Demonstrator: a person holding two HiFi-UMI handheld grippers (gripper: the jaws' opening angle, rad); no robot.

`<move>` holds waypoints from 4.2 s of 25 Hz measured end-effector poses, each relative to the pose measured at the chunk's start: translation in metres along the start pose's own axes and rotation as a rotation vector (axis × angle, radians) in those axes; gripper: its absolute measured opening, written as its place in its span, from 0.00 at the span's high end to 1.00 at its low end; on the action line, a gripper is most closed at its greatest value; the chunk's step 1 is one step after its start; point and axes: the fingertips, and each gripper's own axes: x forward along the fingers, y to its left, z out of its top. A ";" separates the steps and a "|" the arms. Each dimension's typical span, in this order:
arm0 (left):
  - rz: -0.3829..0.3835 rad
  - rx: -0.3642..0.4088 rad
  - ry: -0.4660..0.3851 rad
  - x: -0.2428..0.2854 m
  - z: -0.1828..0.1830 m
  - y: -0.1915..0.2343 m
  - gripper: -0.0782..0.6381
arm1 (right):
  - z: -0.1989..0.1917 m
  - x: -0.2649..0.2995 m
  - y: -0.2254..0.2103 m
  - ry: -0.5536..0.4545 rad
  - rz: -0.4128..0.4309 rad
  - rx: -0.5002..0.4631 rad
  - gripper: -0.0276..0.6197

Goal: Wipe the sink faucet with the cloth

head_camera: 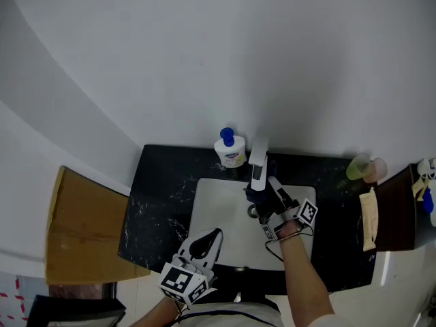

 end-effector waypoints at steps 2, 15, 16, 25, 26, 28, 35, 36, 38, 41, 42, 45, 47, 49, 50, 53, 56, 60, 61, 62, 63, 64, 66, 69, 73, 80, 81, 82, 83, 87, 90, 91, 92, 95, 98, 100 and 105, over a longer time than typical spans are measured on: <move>0.000 -0.003 0.002 0.001 0.002 -0.001 0.89 | -0.010 -0.012 0.004 -0.005 0.006 0.011 0.88; -0.017 0.000 -0.008 0.004 -0.004 -0.002 0.89 | 0.017 0.003 -0.006 -0.064 -0.015 0.004 0.88; -0.016 -0.002 -0.009 0.003 -0.004 -0.001 0.89 | 0.022 0.009 -0.007 -0.075 -0.029 -0.002 0.88; -0.014 -0.009 -0.006 0.000 -0.006 0.001 0.89 | 0.023 0.016 -0.011 -0.092 -0.024 0.033 0.88; -0.016 -0.009 -0.006 -0.001 -0.007 0.001 0.89 | 0.018 0.014 -0.008 -0.083 -0.022 0.043 0.88; -0.020 -0.009 -0.004 -0.001 -0.008 0.000 0.89 | 0.007 0.007 -0.003 -0.056 -0.013 0.055 0.88; -0.036 -0.005 -0.005 0.004 -0.008 -0.004 0.89 | -0.018 -0.024 0.003 -0.034 0.030 0.090 0.88; -0.036 -0.005 -0.005 0.004 -0.008 -0.004 0.89 | -0.020 -0.027 0.002 -0.018 0.018 0.075 0.88; -0.038 -0.006 -0.002 0.005 -0.009 -0.004 0.89 | -0.020 -0.028 -0.001 0.009 -0.019 0.041 0.88; -0.041 -0.002 0.001 0.006 -0.009 -0.006 0.89 | -0.009 -0.015 -0.007 0.057 -0.090 -0.003 0.88; -0.041 -0.002 0.002 0.006 -0.010 -0.007 0.89 | -0.006 -0.010 -0.009 0.082 -0.117 -0.019 0.88; -0.040 -0.004 0.006 0.007 -0.011 -0.007 0.89 | 0.008 0.002 -0.017 0.154 -0.204 -0.056 0.88; -0.034 -0.005 0.010 0.008 -0.010 -0.006 0.89 | 0.012 0.011 -0.022 0.200 -0.253 -0.048 0.88; -0.025 -0.006 0.014 0.009 -0.008 -0.006 0.89 | 0.009 0.017 -0.028 0.243 -0.298 -0.033 0.88; -0.026 -0.006 0.013 0.009 -0.008 -0.006 0.89 | 0.007 0.018 -0.032 0.257 -0.317 -0.030 0.88; -0.031 -0.004 0.008 0.013 -0.009 -0.006 0.89 | 0.008 0.016 -0.044 0.263 -0.380 -0.025 0.88; -0.028 -0.005 0.011 0.016 -0.009 -0.006 0.89 | 0.014 0.010 -0.059 0.259 -0.490 -0.048 0.88; -0.030 -0.005 0.016 0.019 -0.009 -0.007 0.89 | 0.015 0.010 -0.064 0.285 -0.578 -0.124 0.88; -0.031 -0.005 0.015 0.021 -0.009 -0.008 0.89 | 0.015 0.012 -0.061 0.301 -0.567 -0.153 0.88; -0.031 -0.005 0.014 0.021 -0.008 -0.009 0.89 | 0.014 0.014 -0.058 0.317 -0.544 -0.174 0.88; -0.031 -0.005 0.013 0.022 -0.008 -0.009 0.89 | 0.013 0.015 -0.053 0.327 -0.514 -0.189 0.88; -0.030 -0.005 0.013 0.022 -0.008 -0.009 0.89 | 0.014 0.017 -0.046 0.329 -0.480 -0.204 0.88; -0.026 -0.006 0.015 0.023 -0.008 -0.007 0.89 | 0.025 0.022 -0.028 0.290 -0.414 -0.238 0.88; -0.017 -0.012 0.019 0.021 -0.010 -0.004 0.89 | 0.053 0.029 -0.014 0.234 -0.407 -0.295 0.88; -0.015 -0.013 0.023 0.020 -0.012 -0.005 0.89 | 0.047 0.032 -0.023 0.314 -0.464 -0.349 0.88; -0.017 -0.009 0.016 0.024 -0.008 -0.006 0.89 | -0.019 0.011 -0.051 0.505 -0.444 -0.244 0.88; -0.019 -0.009 0.016 0.025 -0.008 -0.007 0.89 | -0.027 0.012 -0.053 0.529 -0.440 -0.237 0.88; -0.020 -0.008 0.015 0.025 -0.008 -0.008 0.89 | -0.031 0.014 -0.055 0.540 -0.441 -0.235 0.88; -0.022 -0.008 0.015 0.026 -0.008 -0.008 0.89 | -0.032 0.017 -0.055 0.538 -0.444 -0.242 0.88; -0.013 -0.008 0.021 0.023 -0.006 -0.006 0.89 | -0.012 0.028 -0.047 0.501 -0.445 -0.322 0.88; -0.012 -0.010 0.023 0.022 -0.006 -0.005 0.89 | 0.009 0.020 -0.038 0.455 -0.464 -0.375 0.88; -0.015 -0.009 0.022 0.023 -0.006 -0.006 0.89 | 0.019 0.015 -0.034 0.414 -0.462 -0.376 0.88; -0.019 -0.009 0.021 0.023 -0.007 -0.007 0.89 | 0.031 0.011 -0.030 0.363 -0.459 -0.372 0.88; -0.029 -0.011 0.021 0.024 -0.011 -0.009 0.89 | 0.057 0.001 -0.023 0.263 -0.452 -0.367 0.88; -0.032 -0.011 0.022 0.023 -0.011 -0.009 0.89 | 0.048 0.005 -0.028 0.321 -0.456 -0.402 0.88; -0.030 -0.011 0.019 0.022 -0.010 -0.009 0.89 | 0.028 0.012 -0.035 0.379 -0.448 -0.388 0.88; -0.022 -0.004 0.013 0.020 -0.006 -0.008 0.89 | -0.031 0.023 -0.050 0.555 -0.425 -0.325 0.88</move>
